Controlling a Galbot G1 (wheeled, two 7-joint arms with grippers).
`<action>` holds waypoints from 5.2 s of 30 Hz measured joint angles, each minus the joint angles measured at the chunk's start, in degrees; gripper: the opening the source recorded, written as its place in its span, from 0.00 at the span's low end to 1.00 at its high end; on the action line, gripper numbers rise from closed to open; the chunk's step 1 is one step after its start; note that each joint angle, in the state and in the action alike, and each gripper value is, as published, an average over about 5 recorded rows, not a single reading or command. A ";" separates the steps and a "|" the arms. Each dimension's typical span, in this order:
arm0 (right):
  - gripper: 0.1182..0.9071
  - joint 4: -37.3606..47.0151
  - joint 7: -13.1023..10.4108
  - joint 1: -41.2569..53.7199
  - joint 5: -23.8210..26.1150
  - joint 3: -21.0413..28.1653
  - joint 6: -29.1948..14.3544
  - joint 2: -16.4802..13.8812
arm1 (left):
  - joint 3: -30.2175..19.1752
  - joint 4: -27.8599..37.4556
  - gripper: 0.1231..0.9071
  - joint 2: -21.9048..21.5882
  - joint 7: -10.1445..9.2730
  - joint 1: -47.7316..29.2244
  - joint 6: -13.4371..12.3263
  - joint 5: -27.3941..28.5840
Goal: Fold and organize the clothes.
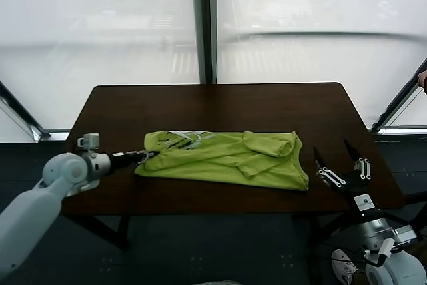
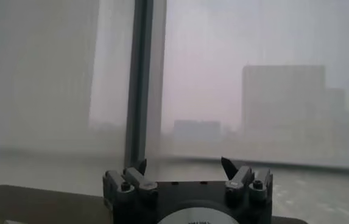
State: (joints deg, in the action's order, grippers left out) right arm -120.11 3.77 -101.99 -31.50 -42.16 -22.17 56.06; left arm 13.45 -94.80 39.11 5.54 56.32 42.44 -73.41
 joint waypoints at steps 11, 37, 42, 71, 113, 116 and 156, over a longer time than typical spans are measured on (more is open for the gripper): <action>1.00 0.97 -2.50 4.42 -0.16 4.73 1.15 -1.41 | 9.08 -3.77 0.06 -3.99 -2.48 5.67 0.01 -0.73; 1.00 1.50 -3.29 8.91 0.04 8.87 1.85 -0.18 | 40.40 -16.93 0.06 2.69 -11.51 27.97 -0.19 -7.81; 1.00 0.08 -3.09 5.53 1.49 5.76 1.54 2.28 | 33.10 -18.10 0.06 7.88 -13.39 20.57 -0.21 -7.86; 1.00 -2.18 -2.98 0.01 5.19 1.92 0.79 9.95 | 11.08 -20.32 0.06 23.66 -16.17 8.32 -0.25 -2.32; 1.00 0.50 -4.91 18.21 7.91 23.85 26.82 0.51 | 13.72 -32.31 1.00 32.38 -13.27 13.80 -0.24 16.06; 1.00 2.51 -3.31 23.59 12.57 30.34 26.85 -0.85 | 16.11 -32.87 1.00 30.78 -13.31 14.82 -0.24 17.71; 0.03 12.93 1.25 44.29 21.82 53.82 27.37 -4.60 | 23.31 -33.94 1.00 30.49 -13.14 21.22 -0.24 22.64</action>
State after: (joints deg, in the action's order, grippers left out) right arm -107.18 5.02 -57.70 -9.68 11.67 5.20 51.46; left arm 36.76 -128.74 69.60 -7.59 77.54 42.19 -50.76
